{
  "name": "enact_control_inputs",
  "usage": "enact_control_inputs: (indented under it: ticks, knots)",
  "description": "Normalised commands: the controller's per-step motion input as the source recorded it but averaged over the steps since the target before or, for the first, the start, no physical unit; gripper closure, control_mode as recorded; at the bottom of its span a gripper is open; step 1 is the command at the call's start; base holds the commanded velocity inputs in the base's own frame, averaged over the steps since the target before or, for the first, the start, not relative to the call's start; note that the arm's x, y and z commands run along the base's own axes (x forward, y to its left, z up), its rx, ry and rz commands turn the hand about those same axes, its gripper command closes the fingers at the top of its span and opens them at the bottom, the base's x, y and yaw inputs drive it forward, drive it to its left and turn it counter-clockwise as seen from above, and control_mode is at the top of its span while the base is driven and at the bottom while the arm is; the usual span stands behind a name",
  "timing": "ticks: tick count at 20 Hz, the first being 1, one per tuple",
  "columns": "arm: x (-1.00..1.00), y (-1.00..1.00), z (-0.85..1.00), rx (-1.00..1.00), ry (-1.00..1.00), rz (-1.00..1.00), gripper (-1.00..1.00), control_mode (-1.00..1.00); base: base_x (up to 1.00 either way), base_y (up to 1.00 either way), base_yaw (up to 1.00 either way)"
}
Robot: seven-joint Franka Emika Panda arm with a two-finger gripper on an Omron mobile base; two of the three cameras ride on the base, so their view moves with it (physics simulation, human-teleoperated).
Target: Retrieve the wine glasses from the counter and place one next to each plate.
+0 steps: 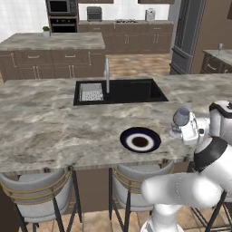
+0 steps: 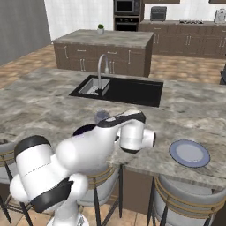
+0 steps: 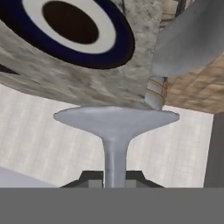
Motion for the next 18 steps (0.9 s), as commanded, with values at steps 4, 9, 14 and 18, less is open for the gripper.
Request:
enact_control_inputs:
  ticks: [4, 9, 14, 18]
  knots:
    - [0.62, -0.31, -0.26, 0.00, 0.00, 0.00, 1.00, -1.00, 0.00, 0.00, 0.00]
    - [0.58, -0.28, -0.38, -0.01, 0.02, 0.01, 1.00, -1.00, 0.00, 0.00, 0.00]
    - [0.37, -0.08, -0.50, -0.10, 0.00, 0.01, 1.00, -1.00, 0.00, 0.00, 0.00]
    - [0.41, 0.00, -0.38, -0.04, 0.12, 0.00, 1.00, -1.00, 0.00, 0.00, 0.00]
